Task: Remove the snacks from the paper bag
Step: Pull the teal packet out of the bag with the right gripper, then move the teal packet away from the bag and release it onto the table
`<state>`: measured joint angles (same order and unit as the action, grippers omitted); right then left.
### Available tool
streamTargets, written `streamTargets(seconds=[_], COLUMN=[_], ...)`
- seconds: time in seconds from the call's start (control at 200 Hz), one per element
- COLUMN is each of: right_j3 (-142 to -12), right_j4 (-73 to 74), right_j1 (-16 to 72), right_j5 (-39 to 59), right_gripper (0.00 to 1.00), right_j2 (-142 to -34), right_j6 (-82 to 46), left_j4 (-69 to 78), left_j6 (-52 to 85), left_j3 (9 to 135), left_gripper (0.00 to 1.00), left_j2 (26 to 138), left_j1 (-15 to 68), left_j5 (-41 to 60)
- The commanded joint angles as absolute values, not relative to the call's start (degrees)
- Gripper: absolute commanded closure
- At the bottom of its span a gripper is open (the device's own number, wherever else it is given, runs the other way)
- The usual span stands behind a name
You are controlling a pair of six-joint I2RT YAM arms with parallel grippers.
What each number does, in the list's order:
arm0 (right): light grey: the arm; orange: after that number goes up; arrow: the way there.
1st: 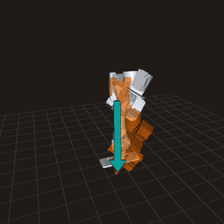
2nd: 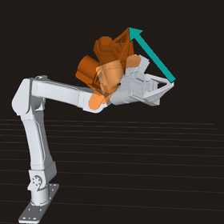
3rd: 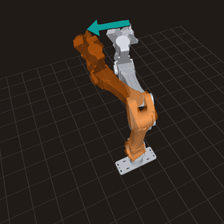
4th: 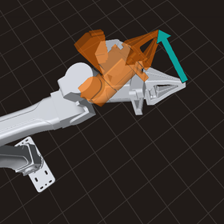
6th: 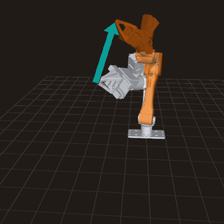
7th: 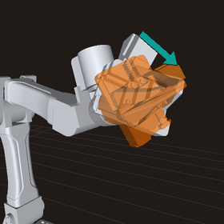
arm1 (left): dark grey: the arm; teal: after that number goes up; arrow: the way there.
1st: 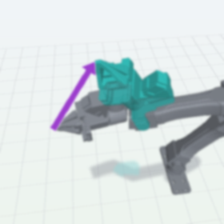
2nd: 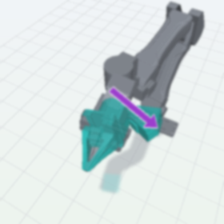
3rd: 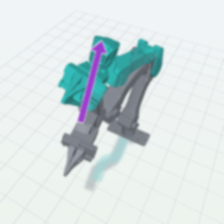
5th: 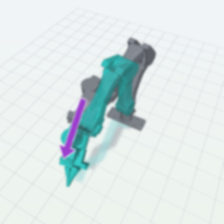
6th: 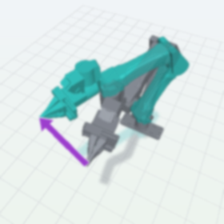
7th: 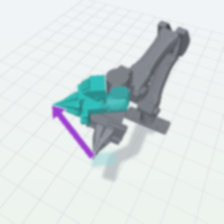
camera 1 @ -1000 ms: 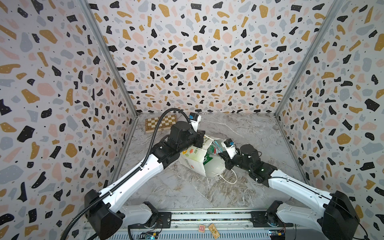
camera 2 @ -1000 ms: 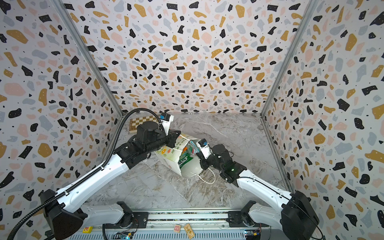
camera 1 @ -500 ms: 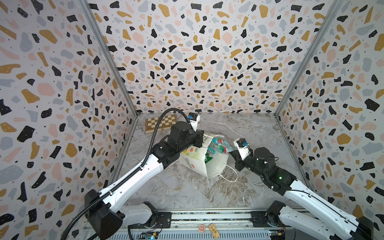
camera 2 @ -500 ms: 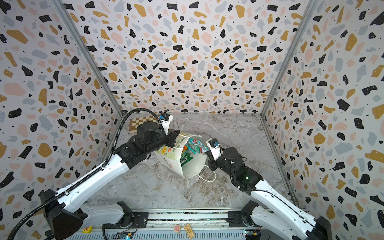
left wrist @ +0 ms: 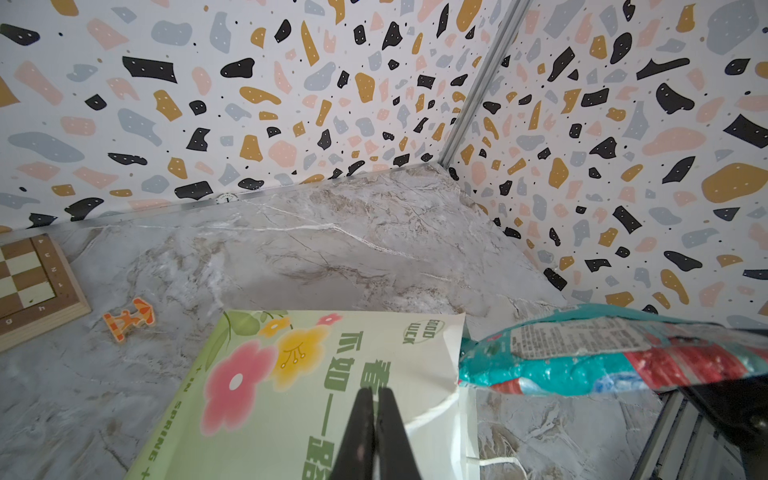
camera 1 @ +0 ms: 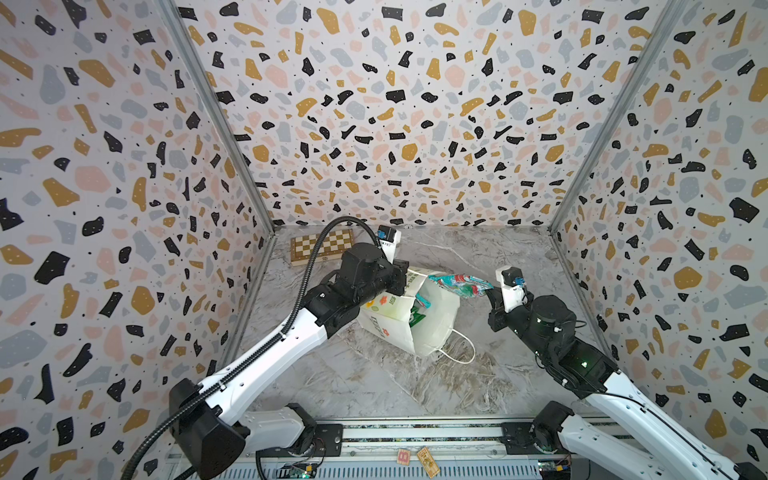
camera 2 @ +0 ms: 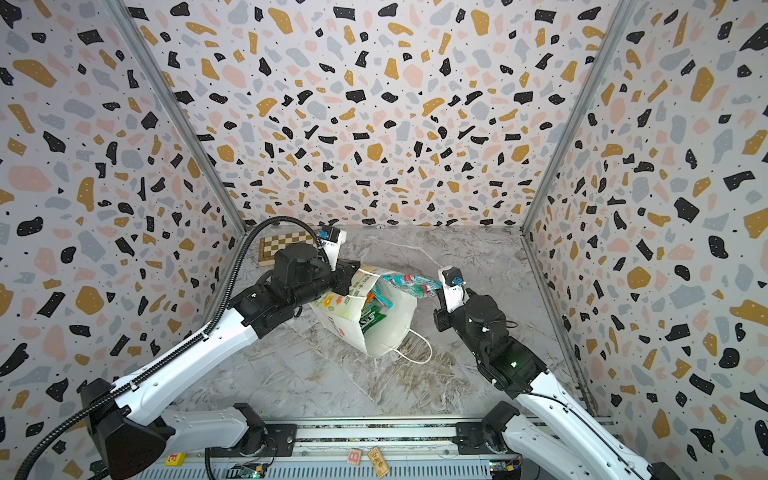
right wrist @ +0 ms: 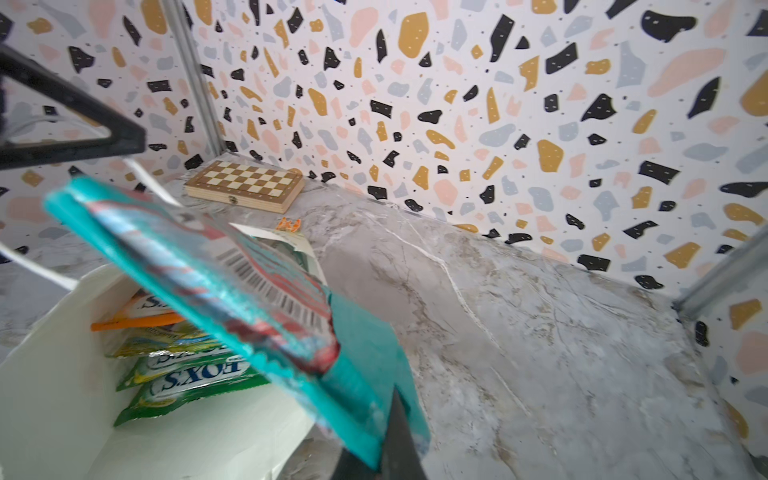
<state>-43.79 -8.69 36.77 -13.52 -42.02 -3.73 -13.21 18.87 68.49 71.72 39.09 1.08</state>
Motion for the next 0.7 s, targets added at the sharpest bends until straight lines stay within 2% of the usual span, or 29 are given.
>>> streamTargets(seconds=[0.0,0.15,0.28,0.451,0.696], right_j3=[-47.47,-47.78,-47.46,-48.02,-48.58], right_j4=[-7.78,-7.81,-7.22,-4.90,4.23], right_j1=[33.01,25.62,18.32,10.64,4.52], right_j5=[-16.14,-12.81,-5.96,4.02,18.47], right_gripper=[1.00,1.00,1.00,1.00,1.00], right_j2=[-41.40,-41.93,-45.26,-53.15,-65.43], right_j6=[-5.44,-7.97,-10.22,-12.12,-17.00], left_j4=[-10.23,-10.25,-10.12,-10.28,-9.85], left_j6=[18.72,18.72,18.76,18.72,18.92], left_j3=[68.17,68.11,68.09,68.27,67.79], left_gripper=[1.00,1.00,1.00,1.00,1.00], left_j2=[71.53,71.34,71.23,71.18,71.01], left_j1=[39.20,39.20,39.20,39.20,39.20], left_j5=[1.67,1.93,2.37,2.46,2.81])
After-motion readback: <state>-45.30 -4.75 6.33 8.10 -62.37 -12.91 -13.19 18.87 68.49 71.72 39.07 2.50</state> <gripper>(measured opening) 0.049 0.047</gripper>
